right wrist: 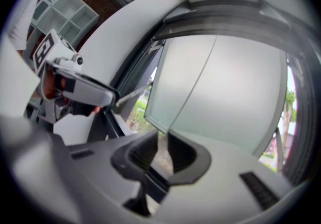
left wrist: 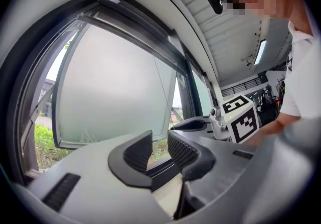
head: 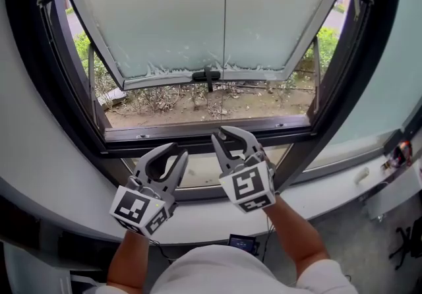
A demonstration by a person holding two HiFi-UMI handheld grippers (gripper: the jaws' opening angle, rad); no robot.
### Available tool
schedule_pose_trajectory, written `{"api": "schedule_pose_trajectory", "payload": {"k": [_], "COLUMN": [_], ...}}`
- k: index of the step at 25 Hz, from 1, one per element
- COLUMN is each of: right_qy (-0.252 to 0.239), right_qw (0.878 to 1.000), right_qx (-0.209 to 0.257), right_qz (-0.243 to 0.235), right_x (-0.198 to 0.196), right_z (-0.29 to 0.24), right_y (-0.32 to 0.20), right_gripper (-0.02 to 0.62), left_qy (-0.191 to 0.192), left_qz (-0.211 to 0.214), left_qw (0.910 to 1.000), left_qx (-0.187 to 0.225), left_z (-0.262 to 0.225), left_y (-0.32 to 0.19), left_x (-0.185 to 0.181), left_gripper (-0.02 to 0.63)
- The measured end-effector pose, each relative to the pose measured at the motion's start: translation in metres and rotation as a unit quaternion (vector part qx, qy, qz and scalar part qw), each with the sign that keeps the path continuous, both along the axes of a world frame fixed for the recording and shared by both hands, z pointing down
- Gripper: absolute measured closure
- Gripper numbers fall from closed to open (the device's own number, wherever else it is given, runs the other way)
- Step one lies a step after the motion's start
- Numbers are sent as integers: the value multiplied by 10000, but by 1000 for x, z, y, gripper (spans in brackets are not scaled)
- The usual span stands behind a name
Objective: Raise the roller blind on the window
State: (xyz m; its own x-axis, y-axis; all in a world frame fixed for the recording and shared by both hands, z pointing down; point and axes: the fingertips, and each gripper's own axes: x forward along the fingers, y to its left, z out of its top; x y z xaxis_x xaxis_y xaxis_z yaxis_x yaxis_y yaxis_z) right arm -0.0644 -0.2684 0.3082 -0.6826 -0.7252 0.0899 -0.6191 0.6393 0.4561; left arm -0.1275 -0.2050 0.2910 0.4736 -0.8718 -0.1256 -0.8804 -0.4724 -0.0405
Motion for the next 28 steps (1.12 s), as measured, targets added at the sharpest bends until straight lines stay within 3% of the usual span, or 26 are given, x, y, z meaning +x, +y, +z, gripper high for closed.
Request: {"api": "schedule_pose_trajectory", "payload": {"k": [28], "right_qy": [-414], "right_qw": [9959], "right_qx": [799], "right_qz": [-31], "right_x": [8], "right_z": [-79], "right_y": [8], "right_gripper": [525], "left_qy": [81], "left_qz": [261], "left_qw": [9988], "left_qx": [-417], "left_z": [29], "left_y": [4], "left_x": [15], "left_gripper": [497]}}
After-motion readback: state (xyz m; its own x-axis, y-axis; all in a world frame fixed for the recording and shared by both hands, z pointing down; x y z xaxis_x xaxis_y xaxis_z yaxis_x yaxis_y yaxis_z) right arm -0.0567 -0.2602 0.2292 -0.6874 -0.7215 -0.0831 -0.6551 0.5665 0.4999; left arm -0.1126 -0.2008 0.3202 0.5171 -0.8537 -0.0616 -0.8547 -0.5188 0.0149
